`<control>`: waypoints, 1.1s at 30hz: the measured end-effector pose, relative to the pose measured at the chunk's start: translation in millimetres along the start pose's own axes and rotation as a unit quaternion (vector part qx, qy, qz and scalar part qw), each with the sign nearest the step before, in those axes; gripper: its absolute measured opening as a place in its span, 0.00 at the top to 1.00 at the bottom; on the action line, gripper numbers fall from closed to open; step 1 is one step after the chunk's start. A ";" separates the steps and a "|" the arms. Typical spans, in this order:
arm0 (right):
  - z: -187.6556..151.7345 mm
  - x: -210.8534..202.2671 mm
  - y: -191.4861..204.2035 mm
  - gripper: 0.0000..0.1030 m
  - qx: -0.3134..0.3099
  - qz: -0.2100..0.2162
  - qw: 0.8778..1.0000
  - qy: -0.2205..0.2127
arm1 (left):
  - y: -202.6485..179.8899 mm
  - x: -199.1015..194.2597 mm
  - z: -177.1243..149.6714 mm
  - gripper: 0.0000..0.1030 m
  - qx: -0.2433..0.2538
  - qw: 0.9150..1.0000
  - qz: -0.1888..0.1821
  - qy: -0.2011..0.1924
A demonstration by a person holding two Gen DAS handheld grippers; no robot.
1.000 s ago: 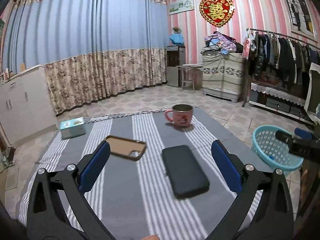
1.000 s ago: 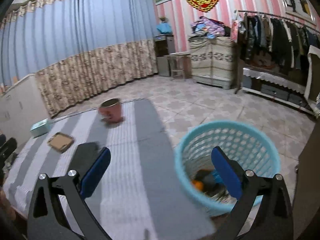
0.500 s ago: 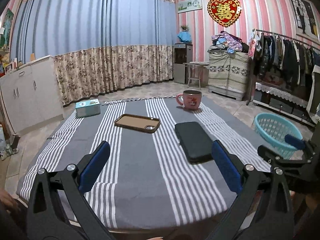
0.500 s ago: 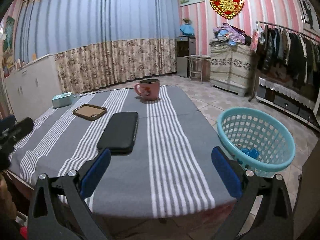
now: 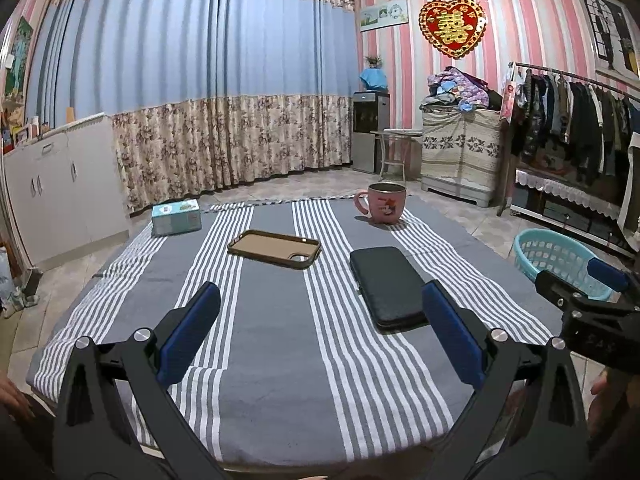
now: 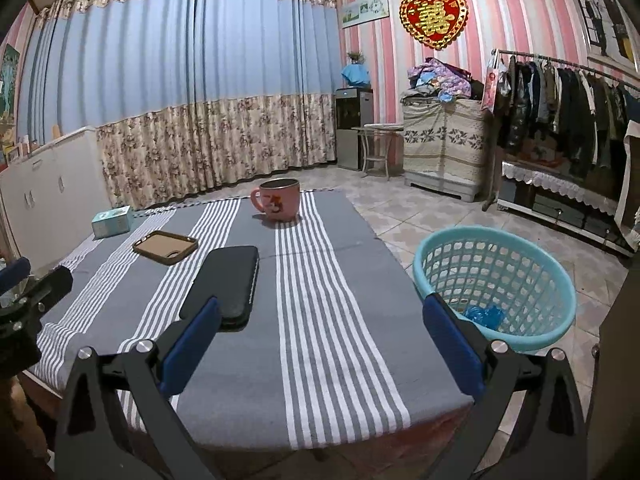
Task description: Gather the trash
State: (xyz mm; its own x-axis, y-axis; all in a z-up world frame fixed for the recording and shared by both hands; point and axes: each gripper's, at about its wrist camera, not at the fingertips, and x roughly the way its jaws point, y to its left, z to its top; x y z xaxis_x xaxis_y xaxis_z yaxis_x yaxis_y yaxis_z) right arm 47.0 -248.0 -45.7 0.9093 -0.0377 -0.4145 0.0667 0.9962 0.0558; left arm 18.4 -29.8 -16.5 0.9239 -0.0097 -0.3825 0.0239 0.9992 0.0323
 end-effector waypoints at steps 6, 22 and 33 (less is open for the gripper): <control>0.0 -0.2 0.5 0.04 -0.004 -0.004 1.000 -0.003 | 0.7 -4.3 4.2 0.05 -0.001 1.000 -0.008 -0.008; -0.2 -6.9 1.7 0.04 -0.023 -0.006 1.000 -0.019 | 5.1 -5.4 9.5 0.05 -0.002 1.000 -0.013 -0.014; 0.5 -6.6 3.5 0.04 -0.028 -0.008 0.999 -0.023 | 5.2 -1.1 10.5 0.05 -0.003 1.000 -0.016 -0.014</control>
State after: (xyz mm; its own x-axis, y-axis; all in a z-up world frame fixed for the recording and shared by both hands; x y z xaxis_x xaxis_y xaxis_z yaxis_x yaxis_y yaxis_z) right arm 41.4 -244.3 -42.4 0.9260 -0.0567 -0.3732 0.0605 0.9982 -0.0016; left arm 21.5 -25.0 -6.1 0.9332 -0.0427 -0.3567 0.0514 0.9986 0.0149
